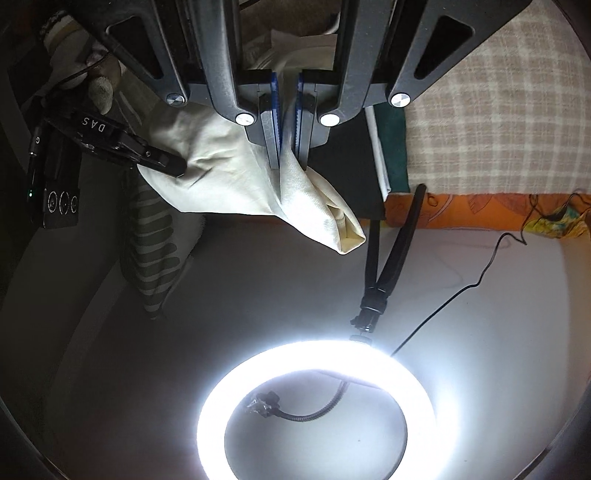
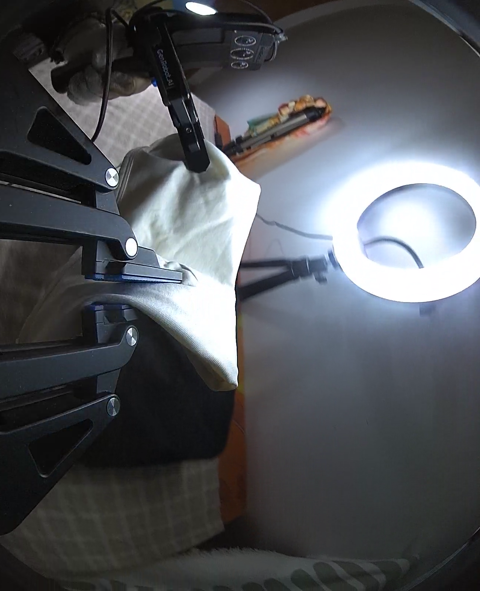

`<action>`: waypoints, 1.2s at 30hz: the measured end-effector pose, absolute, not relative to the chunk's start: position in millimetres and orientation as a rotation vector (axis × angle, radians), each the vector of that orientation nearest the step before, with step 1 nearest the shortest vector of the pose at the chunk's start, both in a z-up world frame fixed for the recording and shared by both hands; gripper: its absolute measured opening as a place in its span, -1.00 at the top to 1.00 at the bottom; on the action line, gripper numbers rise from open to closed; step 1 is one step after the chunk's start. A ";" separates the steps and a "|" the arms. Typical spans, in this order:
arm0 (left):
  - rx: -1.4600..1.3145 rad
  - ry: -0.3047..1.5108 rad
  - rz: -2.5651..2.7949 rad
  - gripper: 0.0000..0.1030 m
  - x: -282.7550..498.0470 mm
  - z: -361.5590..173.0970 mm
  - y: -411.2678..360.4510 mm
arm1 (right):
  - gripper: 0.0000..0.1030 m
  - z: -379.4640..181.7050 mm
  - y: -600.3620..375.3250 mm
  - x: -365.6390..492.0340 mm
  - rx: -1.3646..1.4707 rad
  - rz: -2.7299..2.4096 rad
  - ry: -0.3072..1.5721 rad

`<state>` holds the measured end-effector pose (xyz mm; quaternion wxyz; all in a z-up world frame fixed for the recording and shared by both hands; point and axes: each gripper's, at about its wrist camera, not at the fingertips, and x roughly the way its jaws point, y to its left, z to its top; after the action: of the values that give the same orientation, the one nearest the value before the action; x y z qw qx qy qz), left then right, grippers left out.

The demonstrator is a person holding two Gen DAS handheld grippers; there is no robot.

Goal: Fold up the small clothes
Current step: 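Lift the bundle with both grippers and carry it to the clothes stack, then lower the bundle onto the clothes stack and open both grippers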

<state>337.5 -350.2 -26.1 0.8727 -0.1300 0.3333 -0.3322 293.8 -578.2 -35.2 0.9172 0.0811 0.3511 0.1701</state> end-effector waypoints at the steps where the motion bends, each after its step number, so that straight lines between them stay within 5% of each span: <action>1: -0.263 0.693 -0.691 0.94 342.5 -28.8 -357.6 | 0.87 -35.3 -588.6 298.0 0.167 0.345 0.719; 15: -0.186 0.785 -0.565 0.90 377.7 -83.6 -387.5 | 0.79 -107.7 -656.1 351.3 0.354 0.299 0.852; 25: -0.143 0.793 -0.538 0.38 359.2 -80.7 -377.4 | 0.45 -104.5 -652.7 343.3 0.277 0.149 0.916; 36: -0.127 0.901 -0.518 0.23 330.0 -110.9 -376.2 | 0.27 -114.6 -652.0 316.2 0.179 0.075 0.971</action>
<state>330.0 -376.2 -110.9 0.8661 -0.0608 0.4301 -0.2475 316.2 -652.0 -114.6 0.8799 0.0857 0.4661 0.0358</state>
